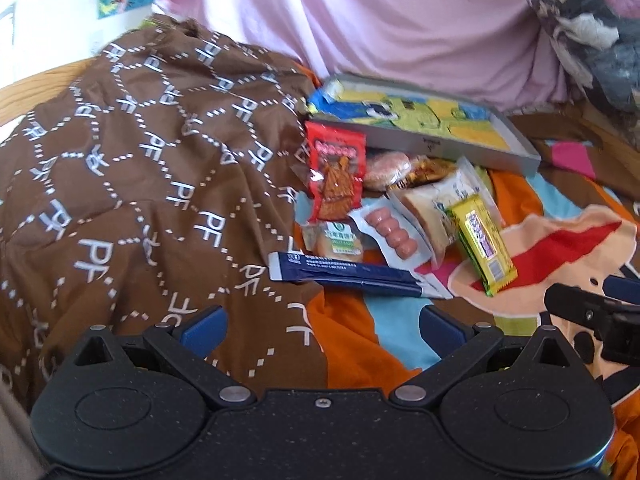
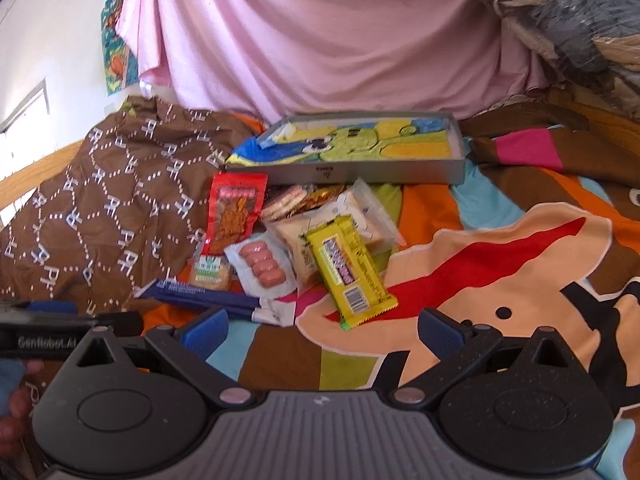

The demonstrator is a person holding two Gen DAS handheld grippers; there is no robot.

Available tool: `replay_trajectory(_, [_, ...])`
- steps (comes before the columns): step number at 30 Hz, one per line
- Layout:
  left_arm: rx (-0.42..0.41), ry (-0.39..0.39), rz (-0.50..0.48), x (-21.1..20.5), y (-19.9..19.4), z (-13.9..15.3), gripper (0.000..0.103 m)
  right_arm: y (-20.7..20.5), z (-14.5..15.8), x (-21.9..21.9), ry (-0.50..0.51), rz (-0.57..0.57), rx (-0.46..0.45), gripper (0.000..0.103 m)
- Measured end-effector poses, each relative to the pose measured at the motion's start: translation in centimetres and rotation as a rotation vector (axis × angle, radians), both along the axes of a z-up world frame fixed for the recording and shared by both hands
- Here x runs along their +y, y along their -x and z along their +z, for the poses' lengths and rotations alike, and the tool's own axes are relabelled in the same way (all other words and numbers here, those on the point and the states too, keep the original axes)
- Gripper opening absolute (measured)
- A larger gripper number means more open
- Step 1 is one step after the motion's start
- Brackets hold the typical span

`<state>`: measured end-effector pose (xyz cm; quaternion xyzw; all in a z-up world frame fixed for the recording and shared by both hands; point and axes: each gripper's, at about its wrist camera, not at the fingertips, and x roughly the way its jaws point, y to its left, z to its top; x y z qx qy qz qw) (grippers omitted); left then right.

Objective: Organize snacks
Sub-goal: 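Grasp the yellow wafer bar with right tool while left tool grasps blue stick pack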

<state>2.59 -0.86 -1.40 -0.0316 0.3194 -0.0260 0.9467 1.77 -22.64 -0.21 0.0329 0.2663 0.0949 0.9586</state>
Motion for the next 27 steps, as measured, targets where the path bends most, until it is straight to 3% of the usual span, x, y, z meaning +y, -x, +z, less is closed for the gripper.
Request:
replay_trajectory(3, [0.017, -0.042, -0.038, -0.2, -1.5, 0.4, 0.101, -0.4, -0.3, 0.3, 0.043, 0.066, 0.018, 0.103])
replay_trajectory(7, [-0.007, -0.105, -0.131, -0.6, -3.8, 1.1, 0.101, -0.3, -0.3, 0.9, 0.151, 0.146, -0.035, 0.103])
replay_trajectory(11, [-0.007, -0.158, -0.282, -1.3, -6.8, 1.2, 0.101, -1.8, -0.2, 1.3, 0.175, 0.202, -0.010, 0.103])
replay_trajectory(14, [0.077, -0.105, -0.450, -1.4, -9.8, 0.6, 0.097, -3.5, -0.5, 1.3, 0.172, 0.243, 0.031, 0.103])
replay_trajectory(16, [0.094, -0.054, -0.512, -1.2, -10.8, 0.2, 0.097, -4.6, -0.9, 1.2, 0.159, 0.265, 0.055, 0.103])
replay_trajectory(21, [0.088, -0.086, -0.589, -1.4, -12.6, -0.9, 0.097, -6.5, -1.7, 1.3, 0.193, 0.232, 0.071, 0.103])
replay_trajectory(27, [0.079, -0.150, -0.657, -0.9, -13.4, -1.7, 0.097, -8.4, -2.8, 1.7, 0.259, 0.105, 0.055, 0.103])
